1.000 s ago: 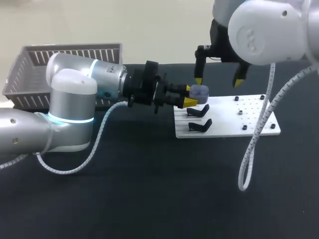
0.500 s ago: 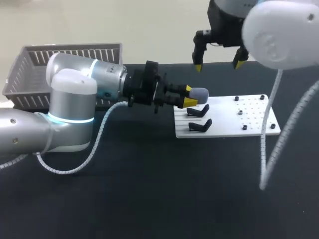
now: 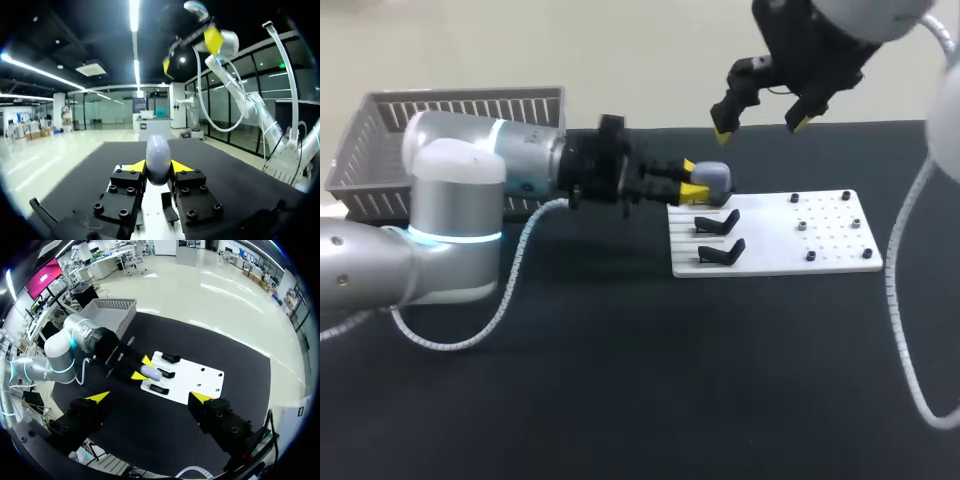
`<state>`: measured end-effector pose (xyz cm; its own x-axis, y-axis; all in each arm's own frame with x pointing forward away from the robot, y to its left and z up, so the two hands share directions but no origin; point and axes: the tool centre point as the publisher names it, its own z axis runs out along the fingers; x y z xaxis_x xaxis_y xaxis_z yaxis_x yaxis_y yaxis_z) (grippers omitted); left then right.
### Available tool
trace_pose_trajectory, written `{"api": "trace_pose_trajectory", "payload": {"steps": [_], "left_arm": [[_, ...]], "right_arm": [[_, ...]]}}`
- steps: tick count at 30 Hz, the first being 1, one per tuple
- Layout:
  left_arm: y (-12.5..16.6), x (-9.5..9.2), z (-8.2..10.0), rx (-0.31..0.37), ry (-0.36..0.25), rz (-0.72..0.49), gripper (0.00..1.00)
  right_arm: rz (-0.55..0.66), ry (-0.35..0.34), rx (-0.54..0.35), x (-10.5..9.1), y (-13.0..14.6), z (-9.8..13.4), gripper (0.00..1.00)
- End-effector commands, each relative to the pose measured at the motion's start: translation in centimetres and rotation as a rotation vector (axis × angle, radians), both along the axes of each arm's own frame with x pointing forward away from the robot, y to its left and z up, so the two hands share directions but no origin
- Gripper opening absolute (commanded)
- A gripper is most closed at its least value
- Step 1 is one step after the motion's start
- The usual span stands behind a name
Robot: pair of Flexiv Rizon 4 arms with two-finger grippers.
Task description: Pick up each earbud case from the left stands, insert the matching earbuds, close the lid, and place the case in the box.
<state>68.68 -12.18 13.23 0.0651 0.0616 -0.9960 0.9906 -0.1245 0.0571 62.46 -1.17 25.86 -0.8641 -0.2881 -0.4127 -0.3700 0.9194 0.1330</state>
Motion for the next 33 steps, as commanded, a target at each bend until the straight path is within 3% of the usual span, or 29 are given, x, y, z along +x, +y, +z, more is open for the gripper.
{"api": "trace_pose_trajectory", "payload": {"steps": [1,8,17,19,21,24,28,30,32,33], "left_arm": [[3.9,-3.1,3.6,-0.020,-0.097,0.173,0.00],[8.8,-1.8,6.6,0.071,-0.194,0.323,0.00],[14.7,1.3,10.2,0.125,-0.267,0.467,0.00],[16.2,2.4,10.8,0.179,-0.290,0.505,0.00],[17.9,3.8,10.6,0.218,-0.277,0.548,0.00],[20.8,6.6,9.6,0.362,-0.279,0.617,0.00],[25.3,11.1,6.6,0.416,-0.205,0.687,0.00],[27.5,13.1,5.5,0.464,-0.231,0.726,0.00],[29.5,15.4,4.3,0.428,-0.197,0.712,0.00],[30.4,16.6,3.6,0.457,-0.205,0.699,0.00]], "right_arm": [[-0.014,-0.111,0.050,-0.6,-0.6,-0.2,1.00],[-0.014,-0.111,0.050,-0.6,-0.6,-0.2,1.00],[-0.014,-0.111,0.050,-0.6,-0.6,-0.2,1.00],[-0.014,-0.111,0.050,-0.6,-0.6,-0.2,1.00],[-0.014,-0.111,0.050,-0.6,-0.6,-0.2,1.00],[-0.014,-0.111,0.050,-0.6,-0.6,-0.2,1.00],[-0.014,-0.111,0.050,-0.6,-0.6,-0.2,1.00],[-0.014,-0.111,0.050,-0.6,-0.6,-0.2,1.00],[-0.014,-0.111,0.050,-0.6,-0.6,-0.2,1.00],[-0.014,-0.111,0.050,-0.6,-0.6,-0.2,1.00]]}}
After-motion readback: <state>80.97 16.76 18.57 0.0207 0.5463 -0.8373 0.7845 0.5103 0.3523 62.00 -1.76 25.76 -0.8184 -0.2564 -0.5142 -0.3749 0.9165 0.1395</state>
